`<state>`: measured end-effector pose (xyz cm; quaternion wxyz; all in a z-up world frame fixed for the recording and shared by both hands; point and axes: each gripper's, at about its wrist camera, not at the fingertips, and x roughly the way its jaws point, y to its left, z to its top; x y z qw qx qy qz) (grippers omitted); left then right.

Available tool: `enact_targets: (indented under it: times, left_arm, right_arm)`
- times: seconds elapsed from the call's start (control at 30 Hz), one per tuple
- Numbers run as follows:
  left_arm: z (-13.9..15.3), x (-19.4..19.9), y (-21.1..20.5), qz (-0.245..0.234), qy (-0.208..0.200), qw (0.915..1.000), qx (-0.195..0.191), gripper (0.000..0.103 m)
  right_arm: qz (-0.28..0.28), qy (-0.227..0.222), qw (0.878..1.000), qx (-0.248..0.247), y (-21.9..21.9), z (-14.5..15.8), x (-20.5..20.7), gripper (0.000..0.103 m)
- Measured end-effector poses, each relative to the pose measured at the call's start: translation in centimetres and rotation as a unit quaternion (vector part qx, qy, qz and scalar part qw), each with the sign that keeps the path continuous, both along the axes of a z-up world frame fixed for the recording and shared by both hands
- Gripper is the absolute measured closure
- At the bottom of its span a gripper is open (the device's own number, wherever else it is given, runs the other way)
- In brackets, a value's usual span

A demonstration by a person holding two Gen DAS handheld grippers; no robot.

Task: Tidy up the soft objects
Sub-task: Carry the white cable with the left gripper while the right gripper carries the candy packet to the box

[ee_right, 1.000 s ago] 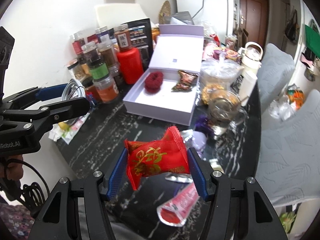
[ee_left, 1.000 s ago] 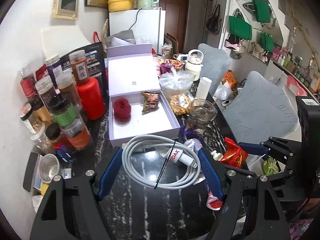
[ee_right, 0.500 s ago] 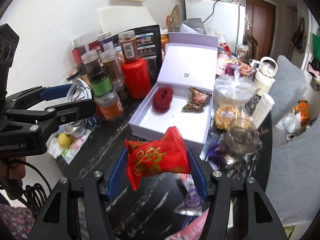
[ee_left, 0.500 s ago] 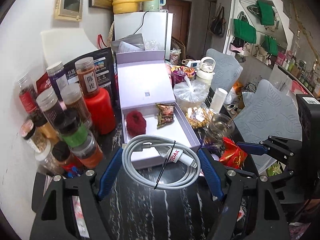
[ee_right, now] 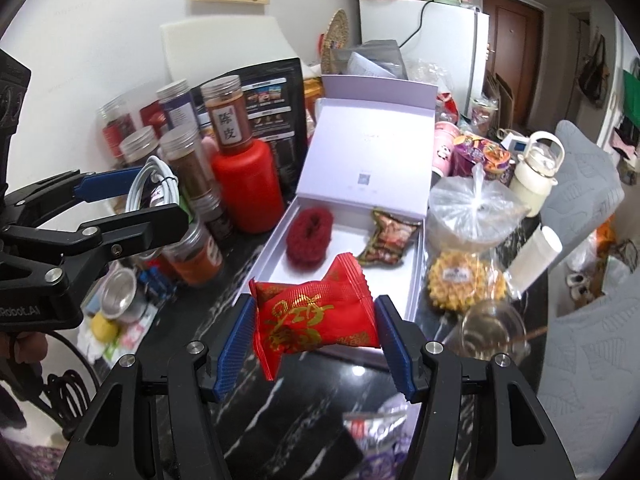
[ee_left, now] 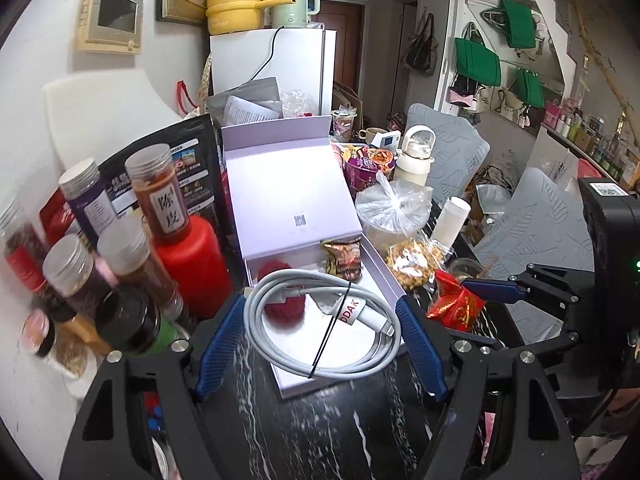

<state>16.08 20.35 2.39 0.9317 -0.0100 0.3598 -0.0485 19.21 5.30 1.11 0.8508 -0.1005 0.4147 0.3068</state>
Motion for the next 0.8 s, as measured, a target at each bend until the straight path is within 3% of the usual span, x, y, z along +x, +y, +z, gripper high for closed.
enact_targets:
  times: [0.4,0.8]
  left_arm:
    - [-2.8,6.1,1.3,-0.021,0.02,0.9995,-0.01,0.026]
    - [-8.3,11.3,1.3,-0.027,0.059,0.9978,-0.014,0.026]
  right_arm:
    - [-0.023,0.002,1.0,-0.014,1.7,-1.7,6.0,0.043]
    - [-0.044,0.032,0.997,-0.049,2.1,-6.7,9.8,0.043]
